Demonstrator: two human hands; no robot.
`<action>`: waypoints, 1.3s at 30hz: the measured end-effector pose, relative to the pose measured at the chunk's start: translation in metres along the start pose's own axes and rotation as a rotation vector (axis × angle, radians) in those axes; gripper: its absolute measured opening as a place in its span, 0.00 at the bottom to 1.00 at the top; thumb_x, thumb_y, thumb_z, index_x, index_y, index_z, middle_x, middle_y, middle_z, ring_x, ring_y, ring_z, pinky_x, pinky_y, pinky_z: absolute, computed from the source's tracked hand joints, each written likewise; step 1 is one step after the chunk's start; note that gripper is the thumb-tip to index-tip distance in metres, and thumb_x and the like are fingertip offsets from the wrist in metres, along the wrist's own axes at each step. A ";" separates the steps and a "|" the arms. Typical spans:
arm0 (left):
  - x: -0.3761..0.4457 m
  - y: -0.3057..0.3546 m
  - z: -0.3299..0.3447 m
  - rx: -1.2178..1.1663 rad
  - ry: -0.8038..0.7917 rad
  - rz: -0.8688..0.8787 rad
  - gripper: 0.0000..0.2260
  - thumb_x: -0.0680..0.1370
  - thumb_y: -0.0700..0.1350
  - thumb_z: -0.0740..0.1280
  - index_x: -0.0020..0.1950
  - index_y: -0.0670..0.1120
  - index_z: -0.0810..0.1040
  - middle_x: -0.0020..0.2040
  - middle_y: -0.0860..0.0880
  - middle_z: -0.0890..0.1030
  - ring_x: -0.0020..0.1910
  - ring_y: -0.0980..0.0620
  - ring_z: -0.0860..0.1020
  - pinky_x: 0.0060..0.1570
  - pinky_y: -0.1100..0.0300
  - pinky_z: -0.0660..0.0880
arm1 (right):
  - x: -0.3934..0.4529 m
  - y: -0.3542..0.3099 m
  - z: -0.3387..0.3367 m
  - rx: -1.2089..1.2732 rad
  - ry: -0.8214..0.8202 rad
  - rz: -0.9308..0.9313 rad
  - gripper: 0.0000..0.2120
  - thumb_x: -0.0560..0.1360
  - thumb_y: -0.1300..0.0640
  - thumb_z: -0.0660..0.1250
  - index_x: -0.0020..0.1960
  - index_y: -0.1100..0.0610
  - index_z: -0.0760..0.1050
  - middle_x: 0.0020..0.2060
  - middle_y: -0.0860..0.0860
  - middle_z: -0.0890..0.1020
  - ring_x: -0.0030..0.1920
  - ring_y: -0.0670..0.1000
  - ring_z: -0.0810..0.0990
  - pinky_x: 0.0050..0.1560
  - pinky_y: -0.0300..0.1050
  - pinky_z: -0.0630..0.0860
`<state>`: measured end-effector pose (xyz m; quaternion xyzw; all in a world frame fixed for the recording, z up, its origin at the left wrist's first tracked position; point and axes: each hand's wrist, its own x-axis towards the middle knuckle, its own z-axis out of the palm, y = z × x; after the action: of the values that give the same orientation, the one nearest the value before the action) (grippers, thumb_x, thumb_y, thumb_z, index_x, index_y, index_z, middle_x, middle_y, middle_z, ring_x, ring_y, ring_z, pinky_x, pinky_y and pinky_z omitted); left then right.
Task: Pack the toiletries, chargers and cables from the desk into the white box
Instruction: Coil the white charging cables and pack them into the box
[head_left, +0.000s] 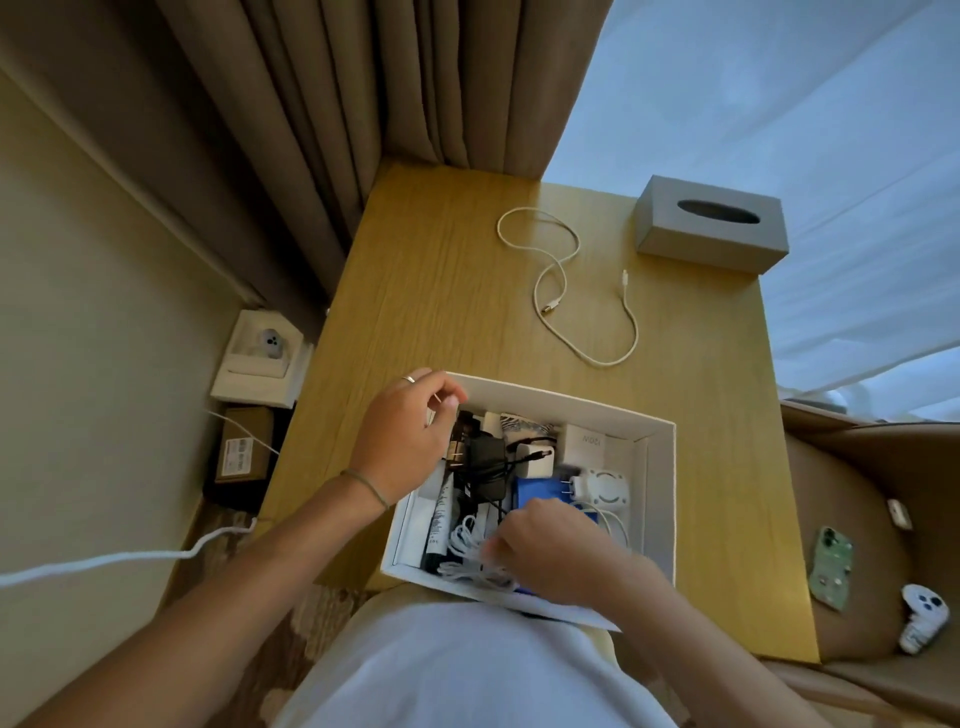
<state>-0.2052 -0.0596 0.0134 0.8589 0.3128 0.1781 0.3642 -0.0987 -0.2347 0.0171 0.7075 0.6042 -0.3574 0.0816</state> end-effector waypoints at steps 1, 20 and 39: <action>0.004 0.002 0.001 -0.003 -0.006 0.005 0.07 0.80 0.41 0.64 0.48 0.49 0.81 0.41 0.57 0.76 0.40 0.60 0.74 0.37 0.63 0.69 | 0.000 0.003 -0.008 0.047 0.038 -0.005 0.22 0.84 0.49 0.55 0.36 0.60 0.71 0.28 0.52 0.69 0.30 0.55 0.70 0.30 0.48 0.65; 0.173 0.039 0.064 0.173 -0.260 -0.090 0.08 0.80 0.44 0.63 0.51 0.51 0.81 0.46 0.54 0.82 0.42 0.56 0.79 0.44 0.54 0.81 | 0.058 0.148 -0.144 0.897 0.767 0.365 0.10 0.79 0.60 0.65 0.48 0.54 0.85 0.34 0.50 0.86 0.31 0.44 0.81 0.44 0.54 0.83; 0.342 -0.016 0.189 0.906 -0.359 0.043 0.10 0.78 0.48 0.66 0.59 0.51 0.77 0.64 0.46 0.75 0.65 0.45 0.70 0.64 0.47 0.66 | 0.123 0.212 -0.141 1.007 0.654 0.469 0.12 0.79 0.62 0.63 0.49 0.53 0.85 0.37 0.50 0.86 0.34 0.44 0.82 0.42 0.49 0.83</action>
<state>0.1425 0.0802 -0.0991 0.9545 0.2733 -0.1196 -0.0019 0.1544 -0.1141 -0.0208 0.8449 0.1856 -0.3356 -0.3728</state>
